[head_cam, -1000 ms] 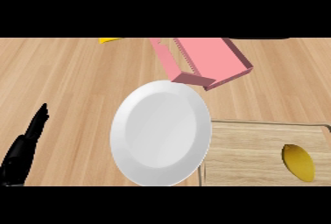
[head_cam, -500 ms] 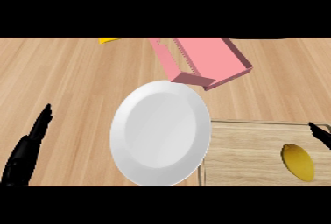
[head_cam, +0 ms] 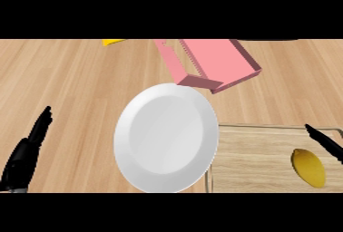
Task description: Pick the lemon from the tray and place it in the plate
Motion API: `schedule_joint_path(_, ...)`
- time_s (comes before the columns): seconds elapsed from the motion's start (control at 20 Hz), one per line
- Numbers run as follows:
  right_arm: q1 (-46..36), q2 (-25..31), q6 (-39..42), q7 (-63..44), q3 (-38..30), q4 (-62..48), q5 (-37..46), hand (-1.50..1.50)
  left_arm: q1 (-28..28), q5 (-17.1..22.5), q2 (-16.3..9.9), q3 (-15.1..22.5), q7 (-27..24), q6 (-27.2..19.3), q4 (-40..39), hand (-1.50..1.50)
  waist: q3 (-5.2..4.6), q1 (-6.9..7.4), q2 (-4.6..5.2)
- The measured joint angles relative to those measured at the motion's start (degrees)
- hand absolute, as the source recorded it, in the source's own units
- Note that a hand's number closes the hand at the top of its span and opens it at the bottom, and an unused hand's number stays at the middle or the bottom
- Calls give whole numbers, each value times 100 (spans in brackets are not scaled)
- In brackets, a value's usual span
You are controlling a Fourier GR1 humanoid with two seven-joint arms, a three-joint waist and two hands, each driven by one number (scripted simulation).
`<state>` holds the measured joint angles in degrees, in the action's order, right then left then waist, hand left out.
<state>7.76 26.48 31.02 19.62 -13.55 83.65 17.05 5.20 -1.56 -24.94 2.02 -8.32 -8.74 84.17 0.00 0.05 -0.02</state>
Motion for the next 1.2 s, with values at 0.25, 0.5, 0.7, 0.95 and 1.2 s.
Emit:
schedule_joint_path(0.25,-101,-202,-31,208,12,-115,152,150,-27,-178,125,-197,39,172,-1,0,-2,-4,-1)
schedule_joint_path(0.5,-255,-350,-194,520,-16,-281,305,150,-98,-316,255,-371,79,307,12,0,-18,-2,-12)
schedule_joint_path(0.7,-201,-466,-365,378,-78,-105,438,150,-48,-402,310,-509,35,479,9,0,-20,-6,-17)
schedule_joint_path(0.95,415,-390,-1310,-1008,-388,455,1334,150,60,-413,297,-597,121,392,74,0,-120,-238,-81)
schedule_joint_path(1.2,1213,-389,-2096,-2356,-676,1301,2403,150,224,-399,295,-697,111,320,85,0,-121,-442,-103)
